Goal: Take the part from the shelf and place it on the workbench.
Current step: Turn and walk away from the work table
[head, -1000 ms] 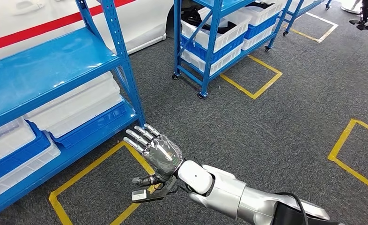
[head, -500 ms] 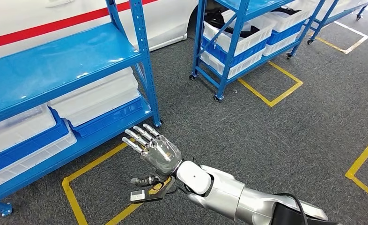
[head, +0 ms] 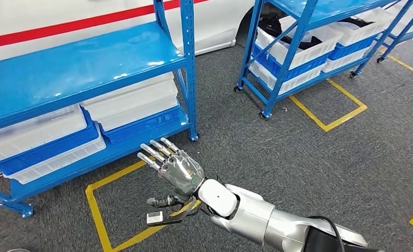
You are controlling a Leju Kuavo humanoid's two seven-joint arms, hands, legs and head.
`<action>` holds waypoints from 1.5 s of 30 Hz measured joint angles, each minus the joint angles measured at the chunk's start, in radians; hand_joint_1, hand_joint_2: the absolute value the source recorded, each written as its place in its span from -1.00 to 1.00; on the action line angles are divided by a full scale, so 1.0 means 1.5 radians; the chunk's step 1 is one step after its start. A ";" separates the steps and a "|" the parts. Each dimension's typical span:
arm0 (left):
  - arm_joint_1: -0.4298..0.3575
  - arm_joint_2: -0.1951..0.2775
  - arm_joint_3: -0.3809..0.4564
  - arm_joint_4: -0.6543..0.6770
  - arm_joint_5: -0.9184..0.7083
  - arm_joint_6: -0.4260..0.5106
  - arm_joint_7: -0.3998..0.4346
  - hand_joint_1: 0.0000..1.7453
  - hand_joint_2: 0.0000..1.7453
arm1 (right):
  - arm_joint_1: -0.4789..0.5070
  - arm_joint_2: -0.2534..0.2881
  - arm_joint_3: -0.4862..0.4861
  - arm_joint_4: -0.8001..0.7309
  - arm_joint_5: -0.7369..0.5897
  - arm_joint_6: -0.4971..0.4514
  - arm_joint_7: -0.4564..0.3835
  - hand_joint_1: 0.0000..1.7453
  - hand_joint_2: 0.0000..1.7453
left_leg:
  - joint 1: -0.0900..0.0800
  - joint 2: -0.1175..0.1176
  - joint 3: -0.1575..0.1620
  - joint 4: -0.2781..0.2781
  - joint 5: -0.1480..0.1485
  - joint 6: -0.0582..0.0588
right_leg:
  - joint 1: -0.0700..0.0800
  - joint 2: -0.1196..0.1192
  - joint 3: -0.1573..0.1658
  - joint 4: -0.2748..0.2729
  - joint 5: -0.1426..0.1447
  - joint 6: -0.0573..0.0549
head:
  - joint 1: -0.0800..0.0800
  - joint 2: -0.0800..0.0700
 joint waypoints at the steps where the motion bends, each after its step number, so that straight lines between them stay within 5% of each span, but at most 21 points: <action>1: 0.001 0.000 0.000 0.000 0.000 0.000 0.000 -1.00 1.00 | -0.001 0.001 0.000 0.000 0.000 0.000 0.000 -1.00 -1.00 | 0.001 -0.002 -0.001 -0.001 0.000 -0.004 | -0.002 -0.006 0.002 -0.004 0.002 -0.003 | 0.000 0.000; 3: 0.002 0.000 0.000 0.000 0.000 0.000 0.000 -1.00 1.00 | -0.002 0.003 0.000 0.000 0.000 0.000 0.000 -1.00 -1.00 | -0.001 0.015 -0.010 0.019 -0.014 -0.011 | -0.006 -0.017 0.009 -0.015 0.008 -0.010 | -0.001 0.000; 6: -0.001 0.001 0.000 0.000 0.000 0.000 0.000 -1.00 1.00 | -0.002 0.004 0.000 0.001 0.000 0.000 0.000 -1.00 -1.00 | 0.001 0.051 -0.063 0.132 -0.074 -0.020 | -0.006 -0.038 0.011 -0.020 0.010 -0.016 | -0.002 0.000; 8: 0.000 0.001 0.000 0.000 0.000 0.000 0.000 -1.00 1.00 | -0.001 0.004 0.000 0.003 0.000 0.000 0.000 -1.00 -1.00 | 0.003 0.058 -0.086 0.180 -0.086 -0.025 | -0.006 -0.051 0.011 -0.018 0.009 -0.015 | -0.002 0.000; 9: 0.001 0.001 0.000 0.000 0.000 0.000 0.000 -1.00 1.00 | -0.001 0.004 0.000 0.003 0.000 0.000 -0.001 -1.00 -1.00 | 0.005 0.061 -0.078 0.166 -0.073 -0.026 | -0.006 -0.057 0.011 -0.017 0.008 -0.014 | -0.002 0.000; 11: 0.001 0.001 0.000 0.000 0.000 0.000 0.001 -1.00 1.00 | -0.002 0.004 -0.001 0.003 0.000 0.000 -0.001 -1.00 -1.00 | 0.006 0.077 -0.033 0.081 -0.032 -0.027 | -0.006 -0.068 0.012 -0.013 0.003 -0.009 | -0.002 0.000; 14: 0.000 0.002 0.000 0.000 0.000 0.000 0.001 -1.00 1.00 | -0.005 0.003 -0.003 0.002 0.000 0.000 -0.003 -1.00 -1.00 | 0.002 0.092 0.006 0.005 -0.011 -0.014 | 0.000 -0.080 0.011 -0.004 -0.004 0.001 | -0.002 0.000; 16: 0.000 0.002 0.000 0.000 0.000 0.000 0.001 -1.00 1.00 | -0.006 0.003 -0.005 0.001 0.001 0.000 -0.004 -1.00 -1.00 | 0.001 0.081 0.005 0.004 -0.009 -0.004 | 0.000 -0.086 0.012 -0.004 -0.005 0.008 | -0.001 0.000; 18: 0.001 0.002 0.000 0.000 0.000 0.000 0.000 -1.00 1.00 | -0.007 0.003 -0.006 0.000 0.001 0.000 -0.006 -1.00 -1.00 | 0.003 0.072 0.006 0.001 -0.006 0.004 | -0.003 -0.075 0.006 0.012 -0.019 0.014 | -0.001 0.000; 21: -0.001 0.002 0.000 0.000 0.000 0.000 0.000 -1.00 1.00 | -0.008 0.002 -0.008 -0.001 0.001 0.000 -0.006 -1.00 -1.00 | 0.003 0.060 0.005 0.000 -0.004 0.012 | -0.005 -0.041 -0.048 0.125 -0.077 0.019 | -0.001 0.000; 23: -0.001 0.002 0.000 0.000 0.000 0.000 -0.001 -1.00 1.00 | -0.005 0.000 -0.009 -0.001 0.001 -0.002 -0.007 -1.00 -1.00 | 0.001 0.052 0.004 0.001 -0.004 0.014 | -0.005 -0.034 -0.082 0.189 -0.092 0.018 | -0.001 0.000; 27: 0.001 0.002 0.000 0.000 0.000 0.000 -0.002 -1.00 1.00 | -0.004 -0.001 -0.010 -0.001 -0.002 -0.009 -0.018 -1.00 -1.00 | -0.002 0.042 0.005 0.002 -0.004 0.014 | -0.003 -0.032 -0.061 0.129 -0.037 0.009 | -0.001 0.000; 31: 0.001 0.001 0.000 0.000 0.000 0.000 -0.002 -1.00 1.00 | -0.004 -0.001 -0.010 -0.002 -0.003 -0.011 -0.020 -1.00 -1.00 | -0.003 0.041 0.005 0.002 -0.004 0.014 | -0.003 -0.032 -0.054 0.114 -0.030 0.008 | -0.001 0.000; 35: 0.000 -0.001 0.000 0.000 -0.001 0.000 -0.003 -1.00 1.00 | -0.005 -0.002 -0.011 -0.005 -0.005 -0.017 -0.027 -1.00 -1.00 | -0.004 0.038 0.004 0.004 -0.005 0.013 | 0.002 -0.023 -0.014 0.024 0.002 0.000 | -0.001 0.000; 38: 0.000 -0.001 0.000 0.000 -0.002 0.002 -0.004 -1.00 1.00 | -0.004 -0.006 -0.014 -0.014 -0.006 -0.026 -0.033 -1.00 -1.00 | -0.003 0.037 0.002 0.005 -0.007 0.007 | 0.006 -0.022 -0.005 -0.002 0.006 0.005 | -0.001 0.000; 43: 0.000 0.000 0.000 0.000 -0.002 0.002 -0.005 -1.00 1.00 | -0.004 -0.009 -0.016 -0.021 -0.006 -0.031 -0.035 -1.00 -1.00 | -0.002 0.038 0.005 0.000 -0.004 0.002 | 0.007 -0.022 -0.006 -0.001 0.006 0.000 | -0.001 0.000; 45: 0.000 0.000 0.000 0.000 -0.002 0.002 -0.005 -1.00 1.00 | -0.004 -0.010 -0.016 -0.021 -0.005 -0.032 -0.035 -1.00 0.00 | -0.002 0.038 0.005 0.000 -0.004 0.001 | 0.007 -0.022 -0.006 -0.001 0.006 0.000 | -0.001 0.000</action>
